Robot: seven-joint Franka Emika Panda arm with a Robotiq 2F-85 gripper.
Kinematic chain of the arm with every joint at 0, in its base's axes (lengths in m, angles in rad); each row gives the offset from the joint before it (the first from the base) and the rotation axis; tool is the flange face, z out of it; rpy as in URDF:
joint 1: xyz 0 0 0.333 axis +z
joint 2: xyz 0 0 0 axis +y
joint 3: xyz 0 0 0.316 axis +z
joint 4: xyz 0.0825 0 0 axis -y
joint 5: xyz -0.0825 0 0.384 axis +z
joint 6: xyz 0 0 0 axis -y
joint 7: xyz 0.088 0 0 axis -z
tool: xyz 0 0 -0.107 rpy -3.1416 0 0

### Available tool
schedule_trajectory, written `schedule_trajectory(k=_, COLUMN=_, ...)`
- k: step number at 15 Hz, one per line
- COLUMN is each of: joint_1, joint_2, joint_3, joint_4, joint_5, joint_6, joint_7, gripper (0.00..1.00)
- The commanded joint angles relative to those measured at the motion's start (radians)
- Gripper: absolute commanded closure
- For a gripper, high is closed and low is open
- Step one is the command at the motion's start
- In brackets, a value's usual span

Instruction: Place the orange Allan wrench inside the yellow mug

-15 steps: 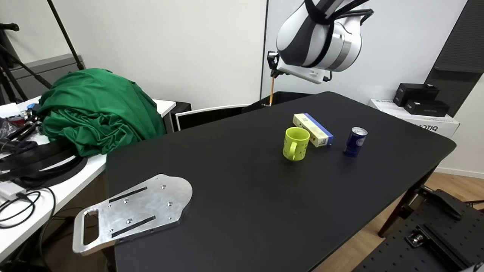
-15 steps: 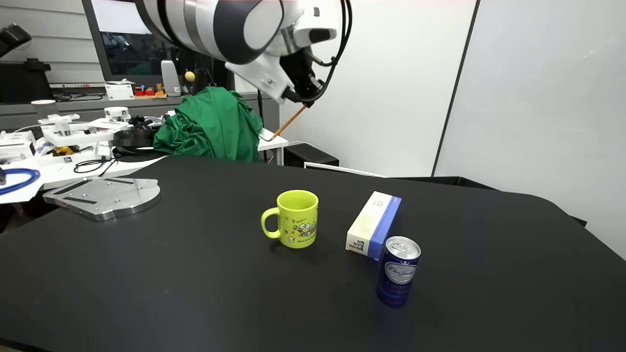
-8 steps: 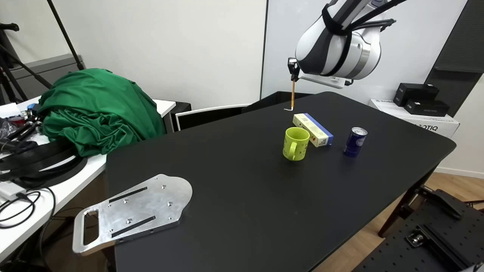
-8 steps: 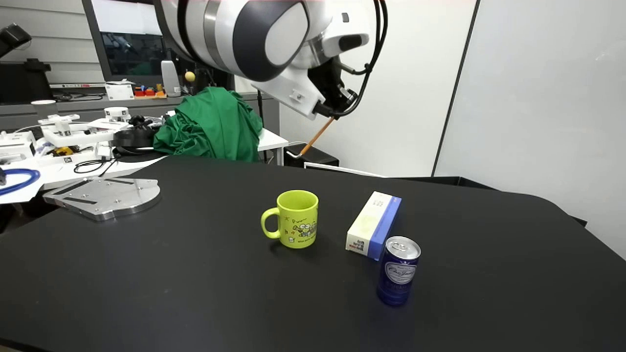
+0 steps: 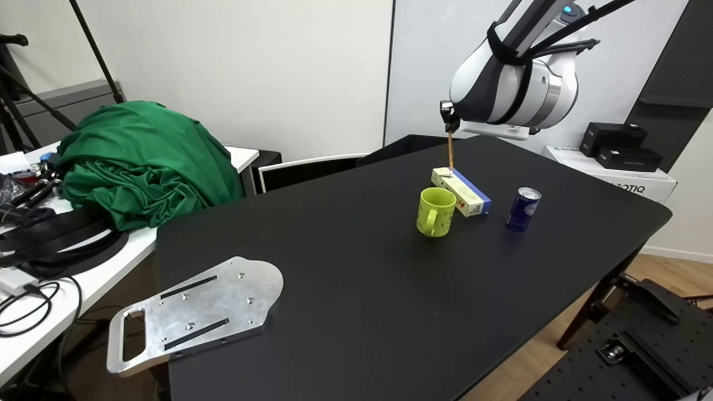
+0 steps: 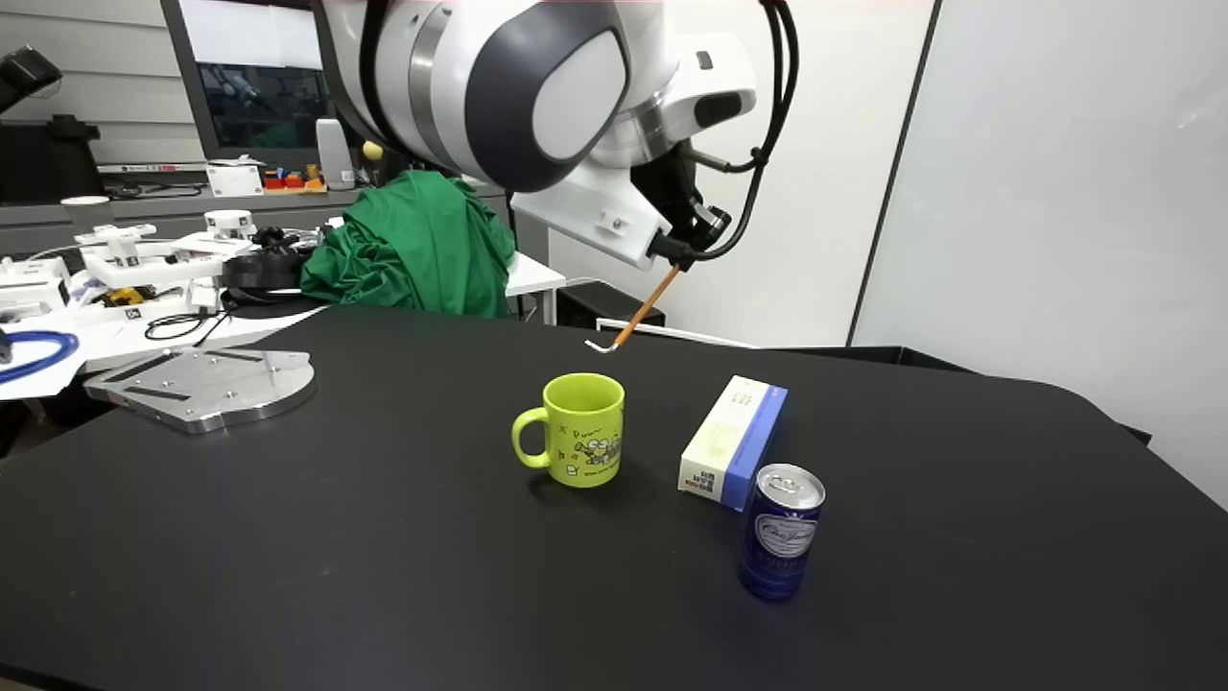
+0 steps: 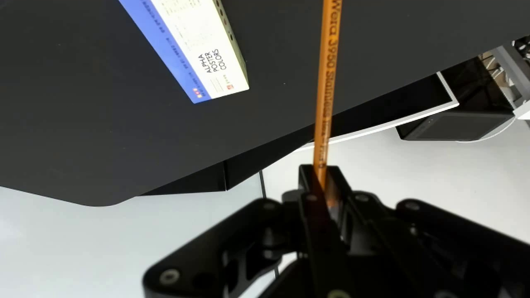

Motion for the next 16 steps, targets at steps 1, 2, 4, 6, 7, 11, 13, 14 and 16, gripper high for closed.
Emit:
schedule_trajectory(k=1, joint_1=0.109, joint_2=-0.013, joint_3=-0.118, joint_4=-0.045, joint_5=-0.032, joint_6=0.015, joint_7=0.014, gripper=0.98)
schedule_trajectory(k=2, joint_1=0.128, joint_2=-0.012, joint_3=-0.14, joint_4=-0.048, joint_5=-0.036, joint_6=0.015, joint_7=0.007, gripper=0.98)
schedule_trajectory(k=4, joint_1=0.18, joint_2=-0.002, joint_3=-0.191, joint_4=-0.051, joint_5=-0.041, joint_6=0.018, joint_7=0.001, gripper=0.98)
schedule_trajectory(k=6, joint_1=0.207, joint_2=0.005, joint_3=-0.202, joint_4=-0.047, joint_5=0.011, joint_6=0.018, joint_7=-0.041, gripper=0.98)
schedule_trajectory(k=7, joint_1=0.231, joint_2=0.01, joint_3=-0.223, joint_4=-0.043, joint_5=0.022, joint_6=0.017, joint_7=-0.048, gripper=0.98)
schedule_trajectory(k=11, joint_1=0.332, joint_2=0.011, joint_3=-0.31, joint_4=0.005, joint_5=0.079, joint_6=0.003, joint_7=-0.087, gripper=0.98)
schedule_trajectory(k=13, joint_1=0.373, joint_2=0.019, joint_3=-0.34, joint_4=0.02, joint_5=0.095, joint_6=0.006, joint_7=-0.088, gripper=0.98)
schedule_trajectory(k=14, joint_1=0.393, joint_2=0.023, joint_3=-0.354, joint_4=0.025, joint_5=0.101, joint_6=0.007, joint_7=-0.089, gripper=0.98)
schedule_trajectory(k=16, joint_1=0.428, joint_2=0.031, joint_3=-0.377, joint_4=0.033, joint_5=0.108, joint_6=0.007, joint_7=-0.083, gripper=0.98)
